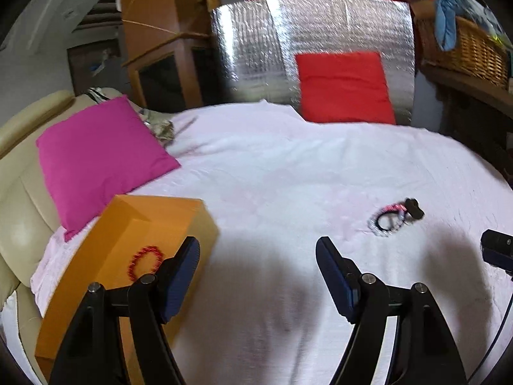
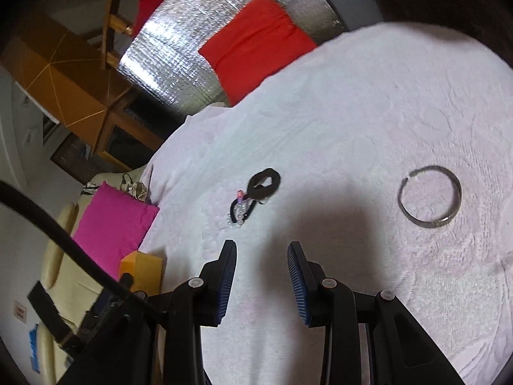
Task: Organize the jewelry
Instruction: 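Move both open tools toward the black hair tie and clear bead bracelet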
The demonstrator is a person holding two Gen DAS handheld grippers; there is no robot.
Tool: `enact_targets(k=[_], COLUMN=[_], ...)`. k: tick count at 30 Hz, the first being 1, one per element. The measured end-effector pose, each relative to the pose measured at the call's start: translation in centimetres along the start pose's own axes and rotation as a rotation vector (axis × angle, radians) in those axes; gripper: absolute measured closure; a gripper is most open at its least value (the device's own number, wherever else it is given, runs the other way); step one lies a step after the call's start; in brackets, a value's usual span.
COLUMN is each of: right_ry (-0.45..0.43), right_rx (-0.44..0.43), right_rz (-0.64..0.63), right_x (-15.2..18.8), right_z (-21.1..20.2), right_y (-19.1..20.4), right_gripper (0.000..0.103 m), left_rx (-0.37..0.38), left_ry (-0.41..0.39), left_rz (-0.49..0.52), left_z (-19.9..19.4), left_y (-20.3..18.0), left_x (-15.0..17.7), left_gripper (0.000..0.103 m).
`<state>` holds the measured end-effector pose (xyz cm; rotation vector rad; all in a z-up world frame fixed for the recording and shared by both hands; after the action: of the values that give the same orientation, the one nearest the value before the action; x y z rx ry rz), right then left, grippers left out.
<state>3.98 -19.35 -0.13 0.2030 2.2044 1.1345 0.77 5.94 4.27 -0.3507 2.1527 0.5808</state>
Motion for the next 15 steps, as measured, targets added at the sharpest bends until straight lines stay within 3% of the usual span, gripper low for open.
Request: enact_targets(k=[7, 11, 15], right_ry=[0.024, 0.036, 0.032], right_rx=[-0.008, 0.003, 0.01], right_rz=[0.049, 0.054, 0.061], right_x=[-0.3, -0.3, -0.5], right_z=[0.5, 0.8, 0.7], right_y=[-1.3, -1.7, -2.1], right_gripper=[0.067, 0.067, 0.067], left_rx=[0.054, 0.142, 0.181], left_ry=[0.042, 0.09, 0.098], left_rz=[0.03, 0.029, 0.043], left_z=[1.1, 2.1, 3.0], left_y=[-3.7, -6.1, -8.4], left_x=[0.2, 0.3, 0.2], left_gripper=[0.028, 0.028, 0.028])
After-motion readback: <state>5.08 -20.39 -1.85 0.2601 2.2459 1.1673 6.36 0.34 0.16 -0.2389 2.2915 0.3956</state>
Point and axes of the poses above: each gripper's, at about its wrist camera, not at the fingertips, and z roughly the way its jaws point, y to its left, x to its underside, the point moved 8 cm from there along z, roughly the way its jaws point, and after that the axes turned 14 degrees about -x, right-handed, at the moved point
